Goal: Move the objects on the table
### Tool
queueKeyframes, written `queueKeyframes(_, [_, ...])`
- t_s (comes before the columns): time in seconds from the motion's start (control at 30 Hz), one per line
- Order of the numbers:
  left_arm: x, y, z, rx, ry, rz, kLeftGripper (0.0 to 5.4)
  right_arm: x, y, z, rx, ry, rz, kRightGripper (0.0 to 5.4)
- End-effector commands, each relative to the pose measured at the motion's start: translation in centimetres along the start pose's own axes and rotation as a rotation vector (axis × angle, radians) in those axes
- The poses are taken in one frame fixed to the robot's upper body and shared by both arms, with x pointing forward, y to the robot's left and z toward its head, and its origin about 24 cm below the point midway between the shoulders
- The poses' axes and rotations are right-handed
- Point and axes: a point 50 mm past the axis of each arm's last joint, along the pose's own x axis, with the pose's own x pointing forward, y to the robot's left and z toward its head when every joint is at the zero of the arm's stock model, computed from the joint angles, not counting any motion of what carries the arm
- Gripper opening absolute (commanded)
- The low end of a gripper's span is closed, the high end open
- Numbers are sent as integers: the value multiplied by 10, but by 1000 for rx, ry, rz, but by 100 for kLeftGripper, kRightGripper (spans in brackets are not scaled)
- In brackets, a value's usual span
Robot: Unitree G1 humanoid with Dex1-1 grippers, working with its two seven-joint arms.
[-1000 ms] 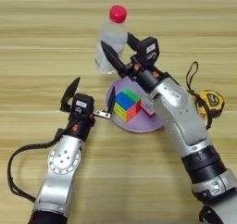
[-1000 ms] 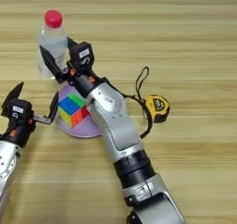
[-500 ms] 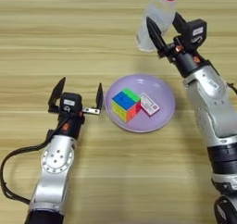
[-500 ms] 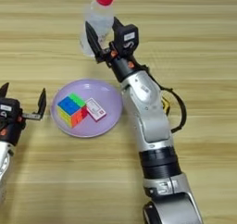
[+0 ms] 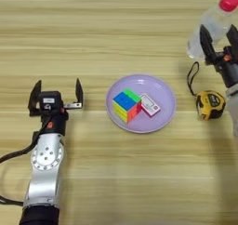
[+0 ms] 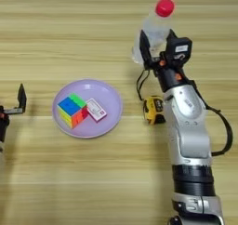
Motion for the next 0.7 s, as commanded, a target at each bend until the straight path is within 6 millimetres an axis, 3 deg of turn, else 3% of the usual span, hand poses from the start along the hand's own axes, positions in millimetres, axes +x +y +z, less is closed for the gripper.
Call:
queueKeyframes(0.03, [2,-4,0,-14,-2,-7,540,-2,-15,12,-71,-45,-56,297])
queueKeyframes(0.33, [2,-7,-1,-14,1,-12,540,-13,-38,4,-132,10,-143,297])
queueKeyframes(0.7, [4,-1,-2,-8,2,11,540,-36,-55,-23,-180,159,-209,297])
